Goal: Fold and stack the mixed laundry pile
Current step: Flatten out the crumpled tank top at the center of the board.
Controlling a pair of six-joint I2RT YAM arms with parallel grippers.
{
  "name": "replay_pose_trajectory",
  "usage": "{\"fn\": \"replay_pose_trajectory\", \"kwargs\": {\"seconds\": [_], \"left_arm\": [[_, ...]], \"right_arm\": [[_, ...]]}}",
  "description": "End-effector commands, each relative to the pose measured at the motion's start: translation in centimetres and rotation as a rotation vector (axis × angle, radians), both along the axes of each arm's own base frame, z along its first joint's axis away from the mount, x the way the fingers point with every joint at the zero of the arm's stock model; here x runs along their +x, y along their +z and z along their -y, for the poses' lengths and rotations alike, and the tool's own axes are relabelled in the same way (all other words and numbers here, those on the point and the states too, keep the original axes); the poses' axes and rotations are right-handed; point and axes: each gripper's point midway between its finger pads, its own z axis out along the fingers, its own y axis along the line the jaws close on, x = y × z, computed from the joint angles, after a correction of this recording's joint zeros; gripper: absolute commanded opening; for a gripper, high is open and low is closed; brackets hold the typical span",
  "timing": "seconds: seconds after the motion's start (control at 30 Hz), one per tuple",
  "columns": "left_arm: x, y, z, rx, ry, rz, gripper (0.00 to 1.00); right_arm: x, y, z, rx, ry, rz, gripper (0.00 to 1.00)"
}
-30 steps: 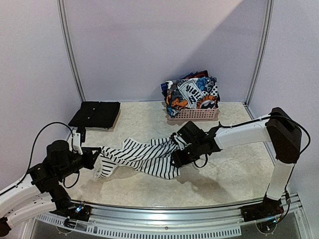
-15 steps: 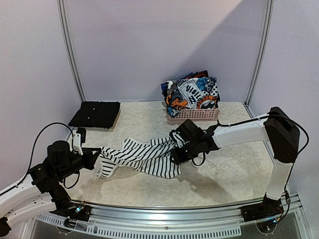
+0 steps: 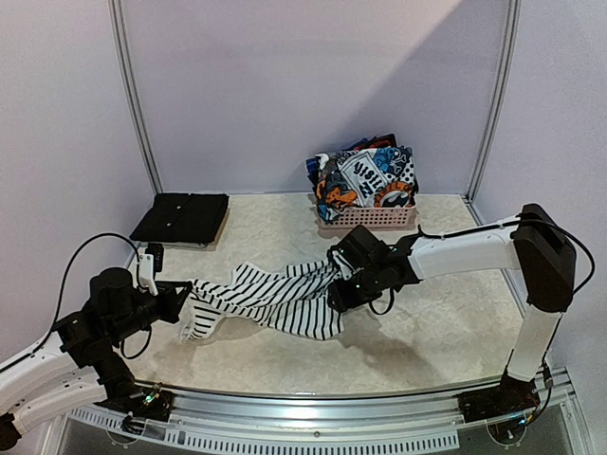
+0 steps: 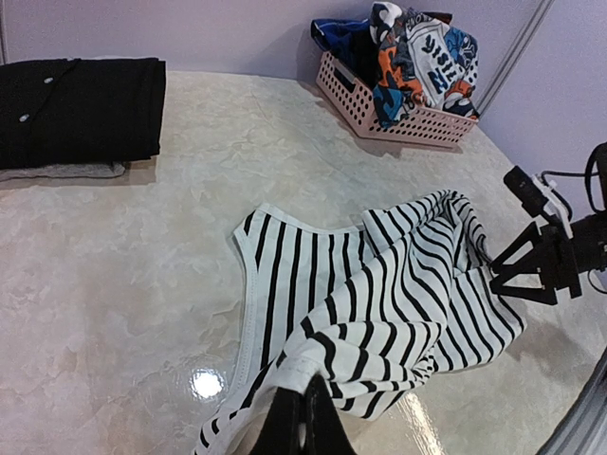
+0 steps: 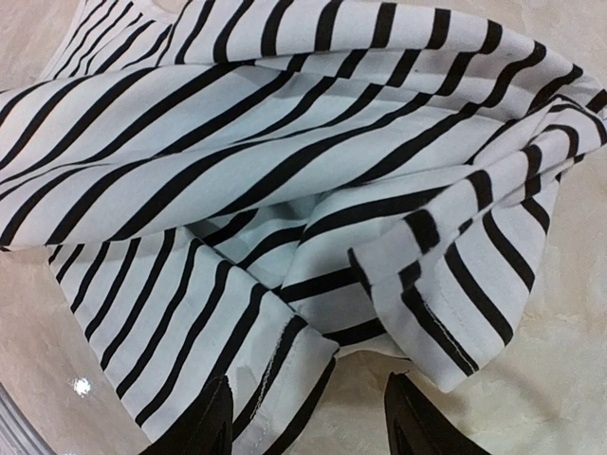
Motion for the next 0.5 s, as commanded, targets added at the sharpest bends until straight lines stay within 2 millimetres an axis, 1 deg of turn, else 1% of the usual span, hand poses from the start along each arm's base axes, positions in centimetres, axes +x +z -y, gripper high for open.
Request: {"fn": "replay_pose_trajectory", "kwargs": {"seconds": [0.0,0.17,0.3,0.47], "left_arm": [[0.1,-0.5,-0.3,0.013,0.011,-0.003,0.0],[0.1,-0.4,-0.2,0.011,0.008,-0.003,0.0],[0.1,-0.4,-0.2,0.011,0.008,-0.003,0.0],[0.0,-0.6,-0.2,0.013,0.008,-0.005,0.0]], "right_arm": [[0.7,2.0,-0.5,0.021,-0.021,0.043,0.56],[1.2,1.8,-1.9,0.046,0.004,0.038,0.55],[1.5,1.2,-2.6,0.045,0.012,0.03,0.5],[1.7,0.1,-2.5,0.015,0.002,0.018,0.49]]}}
